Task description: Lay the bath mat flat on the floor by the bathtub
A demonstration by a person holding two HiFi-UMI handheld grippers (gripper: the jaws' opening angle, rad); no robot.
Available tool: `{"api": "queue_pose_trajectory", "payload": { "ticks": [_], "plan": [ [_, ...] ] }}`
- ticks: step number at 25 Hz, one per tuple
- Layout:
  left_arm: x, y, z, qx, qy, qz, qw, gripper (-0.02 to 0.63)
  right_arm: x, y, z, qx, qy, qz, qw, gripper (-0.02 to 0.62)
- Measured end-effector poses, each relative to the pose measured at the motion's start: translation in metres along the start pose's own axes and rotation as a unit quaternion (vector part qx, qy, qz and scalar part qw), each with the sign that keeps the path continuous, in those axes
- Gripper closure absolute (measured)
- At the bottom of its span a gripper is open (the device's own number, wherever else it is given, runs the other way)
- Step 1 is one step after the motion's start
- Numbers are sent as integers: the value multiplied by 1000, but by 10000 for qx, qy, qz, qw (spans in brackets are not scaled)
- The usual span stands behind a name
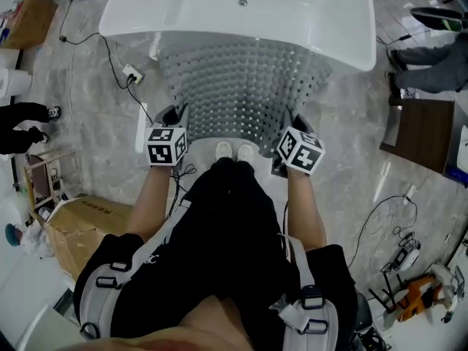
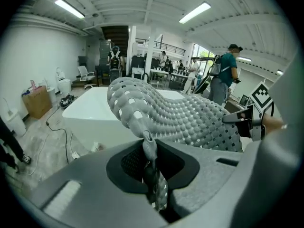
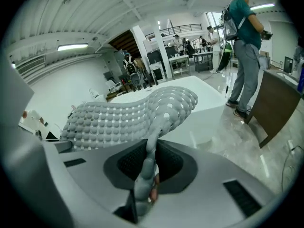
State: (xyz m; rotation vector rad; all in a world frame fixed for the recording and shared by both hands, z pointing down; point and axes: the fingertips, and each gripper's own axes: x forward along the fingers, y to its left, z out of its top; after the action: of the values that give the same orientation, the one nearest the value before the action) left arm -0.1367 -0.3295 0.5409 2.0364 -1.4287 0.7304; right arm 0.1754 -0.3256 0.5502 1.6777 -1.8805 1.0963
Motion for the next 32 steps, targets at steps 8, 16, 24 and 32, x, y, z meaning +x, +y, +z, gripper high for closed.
{"api": "queue_pose_trajectory", "payload": {
  "ticks": [8,16,24,32],
  "plan": [
    [118,28,-113,-120,903,-100,9958,563,114,-47,-103,166,738,-174,9970,545],
    [337,77,-267,-6,1275,-275,9915,558,328,-141,-232,475,950,-321,9938,541],
    [540,107,-394,403,1690,-508,9835,551,505,-232,-354,75,1318,-537,9898,535],
    [598,118,-441,164,2244,-402,9735,528,546,-245,-386,-490,1604,-752,9830,517]
  ]
}}
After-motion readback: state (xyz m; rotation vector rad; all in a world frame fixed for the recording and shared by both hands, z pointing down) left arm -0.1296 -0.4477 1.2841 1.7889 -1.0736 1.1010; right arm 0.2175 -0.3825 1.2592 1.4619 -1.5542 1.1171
